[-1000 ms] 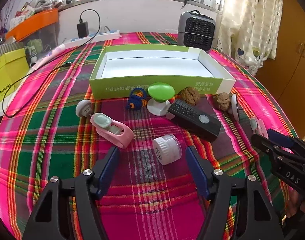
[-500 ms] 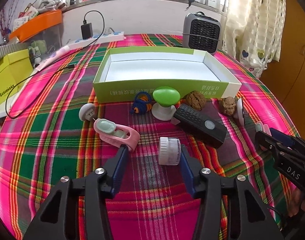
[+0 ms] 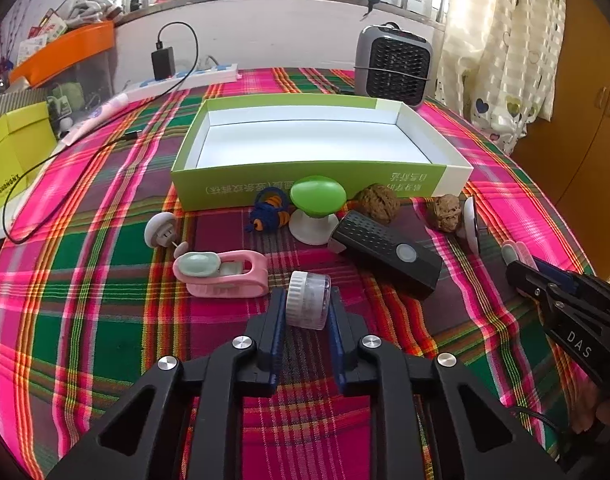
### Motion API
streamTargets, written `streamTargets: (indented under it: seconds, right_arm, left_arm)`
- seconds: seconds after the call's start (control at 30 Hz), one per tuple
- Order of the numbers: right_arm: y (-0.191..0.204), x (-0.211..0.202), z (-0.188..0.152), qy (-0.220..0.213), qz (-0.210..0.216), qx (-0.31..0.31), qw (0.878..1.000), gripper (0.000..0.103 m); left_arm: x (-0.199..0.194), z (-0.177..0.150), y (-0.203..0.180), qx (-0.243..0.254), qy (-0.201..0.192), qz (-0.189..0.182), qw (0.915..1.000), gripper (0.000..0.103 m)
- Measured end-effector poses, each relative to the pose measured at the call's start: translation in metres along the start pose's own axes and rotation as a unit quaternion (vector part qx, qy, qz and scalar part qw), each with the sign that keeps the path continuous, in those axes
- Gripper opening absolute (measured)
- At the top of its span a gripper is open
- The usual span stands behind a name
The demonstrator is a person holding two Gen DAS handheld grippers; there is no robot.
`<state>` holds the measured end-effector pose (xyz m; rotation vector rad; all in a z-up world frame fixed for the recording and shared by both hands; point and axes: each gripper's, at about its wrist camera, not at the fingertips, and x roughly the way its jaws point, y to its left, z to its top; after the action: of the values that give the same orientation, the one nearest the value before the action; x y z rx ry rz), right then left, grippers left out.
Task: Organize objects
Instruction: 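Carry the pink clip and white cylinder in both tools over the green box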
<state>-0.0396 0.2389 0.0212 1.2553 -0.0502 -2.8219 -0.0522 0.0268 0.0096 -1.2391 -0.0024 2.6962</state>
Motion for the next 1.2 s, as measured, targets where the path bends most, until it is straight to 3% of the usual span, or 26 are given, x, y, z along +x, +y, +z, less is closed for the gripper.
streamTargets:
  seconds: [0.7, 1.2]
  right_arm:
    - [0.004, -0.006, 0.004, -0.012, 0.030, -0.013, 0.999, 0.024]
    - [0.017, -0.015, 0.029, -0.029, 0.064, -0.033, 0.997, 0.024]
  left_arm:
    - [-0.008, 0.004, -0.002, 0.008, -0.008, -0.014, 0.9998, 0.018]
    - [-0.021, 0.027, 0.003, 0.005, -0.031, -0.031, 0.9990, 0.018]
